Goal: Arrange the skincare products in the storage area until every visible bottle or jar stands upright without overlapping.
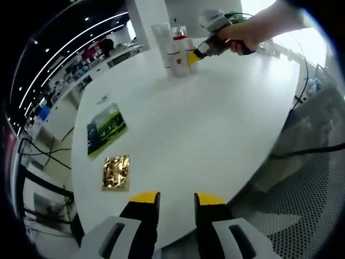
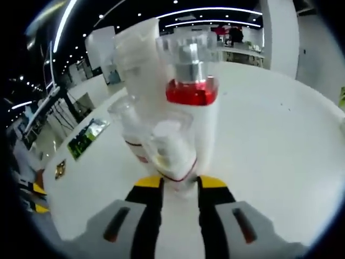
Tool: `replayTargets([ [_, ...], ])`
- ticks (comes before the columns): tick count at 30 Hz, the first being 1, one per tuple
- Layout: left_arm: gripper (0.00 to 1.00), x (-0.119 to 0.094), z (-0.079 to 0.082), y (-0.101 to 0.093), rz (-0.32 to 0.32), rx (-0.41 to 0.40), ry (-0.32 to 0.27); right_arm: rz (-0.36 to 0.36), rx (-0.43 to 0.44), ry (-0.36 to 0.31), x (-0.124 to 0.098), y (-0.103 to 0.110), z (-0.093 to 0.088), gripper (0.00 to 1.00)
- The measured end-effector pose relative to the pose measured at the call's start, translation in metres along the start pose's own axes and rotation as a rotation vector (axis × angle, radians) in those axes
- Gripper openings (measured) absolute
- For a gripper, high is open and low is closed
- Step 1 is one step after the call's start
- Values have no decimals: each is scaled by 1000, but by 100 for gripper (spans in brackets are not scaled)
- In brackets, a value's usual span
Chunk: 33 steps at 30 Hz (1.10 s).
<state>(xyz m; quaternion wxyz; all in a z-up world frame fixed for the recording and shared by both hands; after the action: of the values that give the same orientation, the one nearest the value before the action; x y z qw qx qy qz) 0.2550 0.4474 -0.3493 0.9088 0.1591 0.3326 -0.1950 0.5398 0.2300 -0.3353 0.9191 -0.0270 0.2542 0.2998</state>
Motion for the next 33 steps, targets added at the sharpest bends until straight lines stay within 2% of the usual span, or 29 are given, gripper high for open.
replayTargets([
  [5,26,0,0,0,0,-1,-1,48,-45,24,4,1,1,25],
  [10,26,0,0,0,1,-1,-1,71,-48,39,6,0,2,26],
  [11,26,0,0,0,2,-1,-3,97,-42,49,7,2,2,26],
  [15,26,0,0,0,2,0,-2,111,-72,60,8,3,1,26],
  [22,26,0,0,1,4,6,0,92,-49,75,6,-1,0,28],
  [28,26,-1,0,1,4,10,0,45,21,80,5,-6,-1,28],
  [33,26,-1,0,1,5,13,-2,28,44,75,2,-6,-1,27],
])
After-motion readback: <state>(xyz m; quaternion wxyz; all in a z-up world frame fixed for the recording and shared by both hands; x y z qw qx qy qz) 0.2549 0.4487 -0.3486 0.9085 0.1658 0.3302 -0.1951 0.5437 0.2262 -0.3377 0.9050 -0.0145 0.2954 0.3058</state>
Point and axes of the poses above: the point that each gripper's makers call its tool centre point, and the gripper's own axes: x roughly forward along the fingers, y roughly to its left, z roughly out of its top, the point moved 2 cm from there along -x, roughly backward along the fingers, and after that the axes turned 14 degrees about -y, right-handed, at the moved point
